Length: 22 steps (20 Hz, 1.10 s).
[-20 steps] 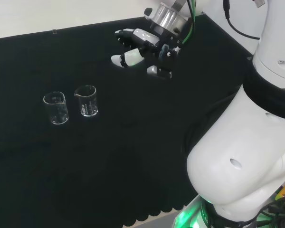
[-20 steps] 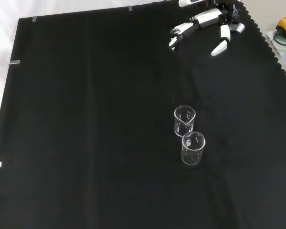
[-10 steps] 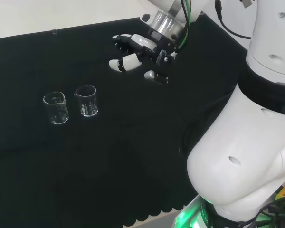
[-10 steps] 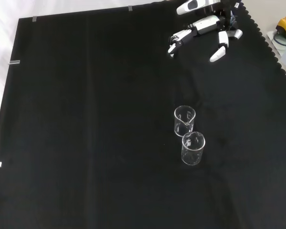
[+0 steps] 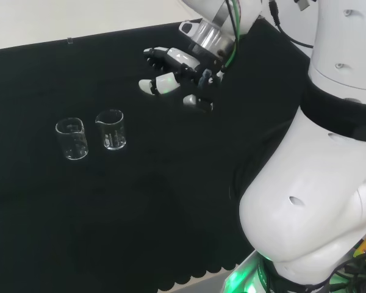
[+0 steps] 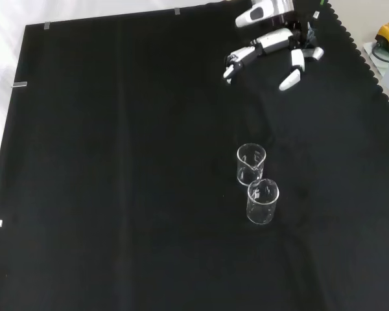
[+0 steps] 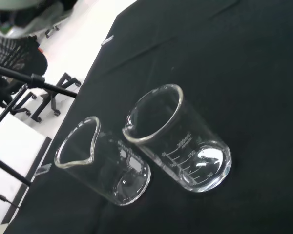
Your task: Pick up the beaker on the right.
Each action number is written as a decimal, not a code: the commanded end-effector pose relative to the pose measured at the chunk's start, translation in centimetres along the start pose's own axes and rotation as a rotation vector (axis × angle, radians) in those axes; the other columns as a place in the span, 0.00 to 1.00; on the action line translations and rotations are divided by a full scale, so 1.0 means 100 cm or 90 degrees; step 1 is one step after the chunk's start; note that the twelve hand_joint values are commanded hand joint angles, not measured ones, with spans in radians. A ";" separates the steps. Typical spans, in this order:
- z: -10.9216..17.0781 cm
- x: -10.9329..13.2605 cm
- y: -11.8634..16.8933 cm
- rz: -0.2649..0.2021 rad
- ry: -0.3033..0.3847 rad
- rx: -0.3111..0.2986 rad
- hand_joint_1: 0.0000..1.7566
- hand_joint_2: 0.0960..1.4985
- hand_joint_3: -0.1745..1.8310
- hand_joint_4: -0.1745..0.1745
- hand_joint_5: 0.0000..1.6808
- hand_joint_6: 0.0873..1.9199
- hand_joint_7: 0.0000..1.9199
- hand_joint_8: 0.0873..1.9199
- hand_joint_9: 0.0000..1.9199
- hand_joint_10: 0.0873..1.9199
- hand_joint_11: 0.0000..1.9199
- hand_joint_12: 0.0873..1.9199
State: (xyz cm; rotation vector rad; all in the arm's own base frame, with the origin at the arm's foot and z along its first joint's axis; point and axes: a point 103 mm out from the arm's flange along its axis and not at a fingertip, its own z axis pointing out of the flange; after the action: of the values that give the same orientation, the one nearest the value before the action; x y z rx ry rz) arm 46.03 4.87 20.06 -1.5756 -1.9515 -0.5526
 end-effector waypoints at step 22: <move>0.045 -0.013 0.022 -0.059 -0.013 0.015 0.44 0.22 0.58 0.11 0.15 0.00 0.08 0.39 0.12 0.44 0.02 0.74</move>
State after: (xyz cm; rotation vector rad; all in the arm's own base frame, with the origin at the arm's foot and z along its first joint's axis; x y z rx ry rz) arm 47.38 6.37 16.54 -1.5012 -2.0207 -0.5571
